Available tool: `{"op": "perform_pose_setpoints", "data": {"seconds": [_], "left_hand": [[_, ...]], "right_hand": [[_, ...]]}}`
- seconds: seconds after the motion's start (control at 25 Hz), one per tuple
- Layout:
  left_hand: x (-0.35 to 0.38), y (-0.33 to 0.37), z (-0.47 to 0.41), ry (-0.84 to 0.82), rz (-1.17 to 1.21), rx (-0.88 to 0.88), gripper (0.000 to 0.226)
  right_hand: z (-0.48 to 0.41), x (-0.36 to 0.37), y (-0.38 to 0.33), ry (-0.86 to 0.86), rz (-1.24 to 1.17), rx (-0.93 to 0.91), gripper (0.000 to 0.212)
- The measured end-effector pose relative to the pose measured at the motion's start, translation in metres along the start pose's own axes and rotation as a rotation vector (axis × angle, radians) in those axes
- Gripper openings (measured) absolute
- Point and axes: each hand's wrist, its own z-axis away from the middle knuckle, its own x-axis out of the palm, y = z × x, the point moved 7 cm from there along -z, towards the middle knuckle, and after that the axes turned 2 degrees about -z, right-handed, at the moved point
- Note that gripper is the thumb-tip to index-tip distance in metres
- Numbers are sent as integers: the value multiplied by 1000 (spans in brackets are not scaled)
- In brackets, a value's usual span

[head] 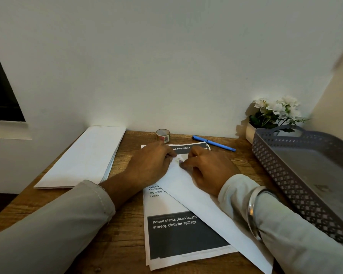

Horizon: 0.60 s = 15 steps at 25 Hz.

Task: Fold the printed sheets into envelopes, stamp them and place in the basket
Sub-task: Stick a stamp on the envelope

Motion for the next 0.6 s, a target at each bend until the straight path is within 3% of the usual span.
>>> {"op": "perform_pose_setpoints", "data": {"seconds": [0.16, 0.36, 0.6], "left_hand": [[0, -1, 1, 0, 20, -10, 25], [1, 0, 1, -5, 1, -18, 27], [2, -3, 0, -8, 5, -23, 27]], "right_hand": [[-4, 8, -6, -18, 11, 11, 43], [0, 0, 4, 26, -105, -7, 31], [-2, 4, -7, -58, 36, 56, 45]]}}
